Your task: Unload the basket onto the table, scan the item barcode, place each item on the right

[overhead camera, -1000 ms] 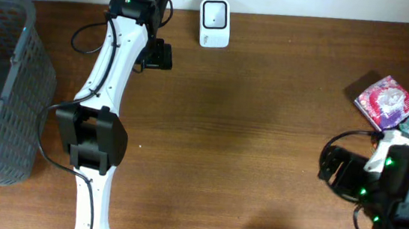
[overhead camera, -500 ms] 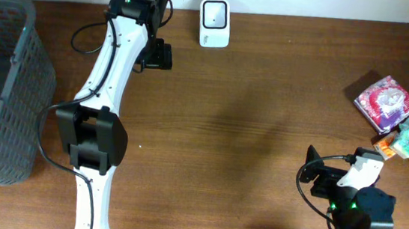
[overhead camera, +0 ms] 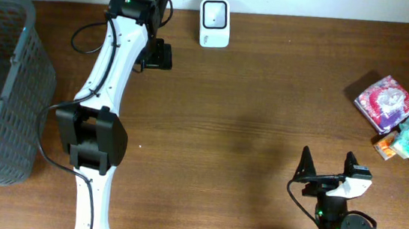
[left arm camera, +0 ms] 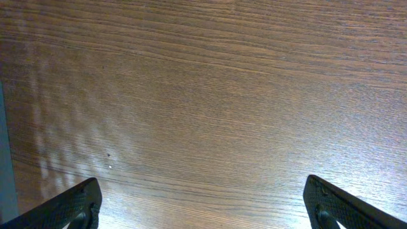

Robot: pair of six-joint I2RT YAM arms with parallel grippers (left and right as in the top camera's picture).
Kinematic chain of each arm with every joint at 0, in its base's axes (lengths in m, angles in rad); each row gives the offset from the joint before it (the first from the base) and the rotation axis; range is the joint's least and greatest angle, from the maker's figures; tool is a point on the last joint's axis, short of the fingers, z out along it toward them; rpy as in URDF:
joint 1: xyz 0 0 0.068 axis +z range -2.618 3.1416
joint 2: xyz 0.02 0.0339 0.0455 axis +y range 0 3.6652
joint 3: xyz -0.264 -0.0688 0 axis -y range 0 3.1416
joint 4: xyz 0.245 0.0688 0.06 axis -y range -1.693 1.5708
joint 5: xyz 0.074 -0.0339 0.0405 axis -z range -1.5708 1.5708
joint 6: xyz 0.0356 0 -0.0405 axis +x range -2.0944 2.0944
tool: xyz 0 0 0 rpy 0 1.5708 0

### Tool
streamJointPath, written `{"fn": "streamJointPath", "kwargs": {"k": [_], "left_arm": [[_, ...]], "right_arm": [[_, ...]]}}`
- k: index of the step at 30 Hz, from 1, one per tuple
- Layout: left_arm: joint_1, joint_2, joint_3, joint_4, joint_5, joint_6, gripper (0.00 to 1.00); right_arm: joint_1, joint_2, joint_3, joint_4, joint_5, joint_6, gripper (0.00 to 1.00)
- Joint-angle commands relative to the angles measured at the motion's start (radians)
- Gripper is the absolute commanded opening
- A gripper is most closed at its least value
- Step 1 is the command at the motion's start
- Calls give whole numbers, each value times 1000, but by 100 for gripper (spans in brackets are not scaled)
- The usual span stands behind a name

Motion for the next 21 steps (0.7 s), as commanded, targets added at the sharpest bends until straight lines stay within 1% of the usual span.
{"fn": "streamJointPath", "kwargs": {"k": [1, 3, 4, 5, 9, 10, 21], "left_arm": [[1, -33, 13, -1, 0, 8, 99], [1, -33, 13, -1, 0, 8, 99], [1, -33, 13, -1, 0, 9, 99], [1, -33, 13, -1, 0, 8, 99], [1, -33, 13, -1, 0, 8, 99], [1, -33, 13, -1, 0, 8, 99], [1, -33, 13, -1, 0, 8, 99]], "right_arm": [[8, -12, -38, 44, -6, -52, 99], [8, -12, -38, 49, -5, -92, 99], [8, -12, -38, 23, -4, -109, 99], [8, -12, -38, -39, 2, -109, 99], [8, -12, -38, -35, 2, -172, 98], [7, -12, -38, -36, 2, -214, 99], [5, -12, -38, -36, 2, -183, 99]]}}
